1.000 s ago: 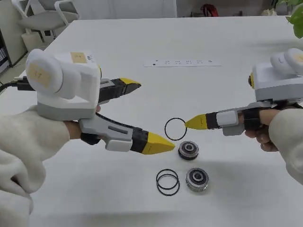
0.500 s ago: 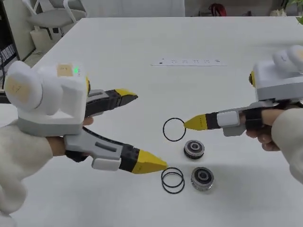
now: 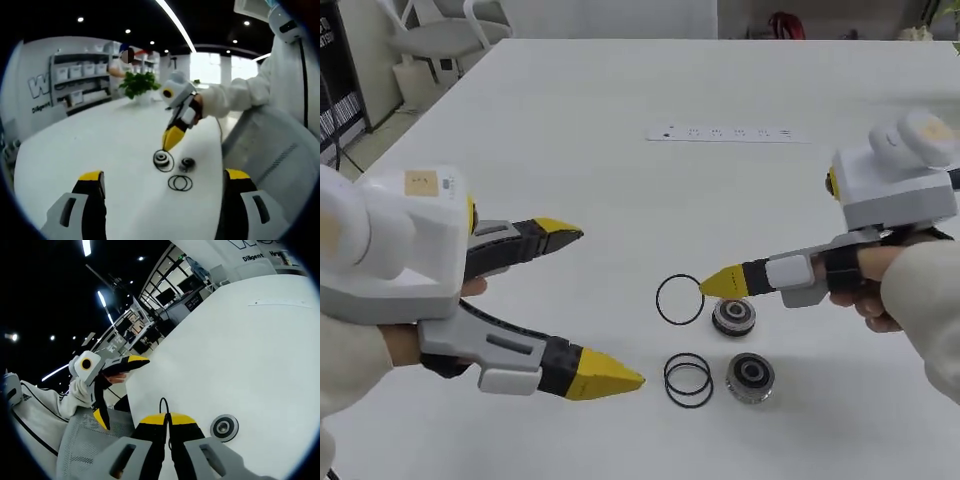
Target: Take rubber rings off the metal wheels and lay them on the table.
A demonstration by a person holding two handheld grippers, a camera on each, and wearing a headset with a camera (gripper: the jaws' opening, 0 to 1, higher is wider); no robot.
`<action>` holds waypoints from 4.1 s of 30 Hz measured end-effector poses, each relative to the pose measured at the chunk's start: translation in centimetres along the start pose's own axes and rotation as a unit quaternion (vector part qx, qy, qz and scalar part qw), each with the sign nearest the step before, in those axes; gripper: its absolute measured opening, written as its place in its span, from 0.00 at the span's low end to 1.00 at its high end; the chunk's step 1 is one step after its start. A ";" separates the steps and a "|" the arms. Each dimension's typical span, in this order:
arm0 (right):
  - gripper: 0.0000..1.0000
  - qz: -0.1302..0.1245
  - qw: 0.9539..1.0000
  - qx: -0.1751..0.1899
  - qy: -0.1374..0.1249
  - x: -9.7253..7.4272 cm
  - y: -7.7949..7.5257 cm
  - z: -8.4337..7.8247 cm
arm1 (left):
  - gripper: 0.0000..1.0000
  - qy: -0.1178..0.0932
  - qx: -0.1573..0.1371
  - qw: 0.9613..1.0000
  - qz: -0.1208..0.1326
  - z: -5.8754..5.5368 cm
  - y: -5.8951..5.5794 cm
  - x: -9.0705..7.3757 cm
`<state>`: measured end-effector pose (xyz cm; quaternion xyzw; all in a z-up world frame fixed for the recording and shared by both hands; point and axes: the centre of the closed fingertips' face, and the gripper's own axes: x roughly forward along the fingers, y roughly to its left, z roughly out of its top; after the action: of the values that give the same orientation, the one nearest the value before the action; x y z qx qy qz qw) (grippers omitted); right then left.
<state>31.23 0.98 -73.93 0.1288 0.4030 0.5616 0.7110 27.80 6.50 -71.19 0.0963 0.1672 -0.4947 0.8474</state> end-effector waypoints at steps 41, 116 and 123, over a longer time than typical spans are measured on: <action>0.00 -0.037 0.994 0.026 0.096 1.7 -2.2 -5.3 | 0.98 0.022 -0.008 1.000 -0.017 -1.1 -0.9 0.3; 0.02 -0.070 0.994 -0.035 0.078 0.3 -3.2 -3.6 | 0.97 0.034 -0.008 0.999 -0.014 -1.6 -0.8 0.2; 0.02 -0.075 0.996 -0.032 0.046 -0.7 -3.5 -2.0 | 0.97 0.034 -0.009 0.999 -0.013 -1.5 -0.7 0.2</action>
<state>32.15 -1.38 -77.16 0.0495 0.4255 0.5244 0.7359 26.98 6.53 -72.68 0.1030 0.2015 -0.5004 0.8357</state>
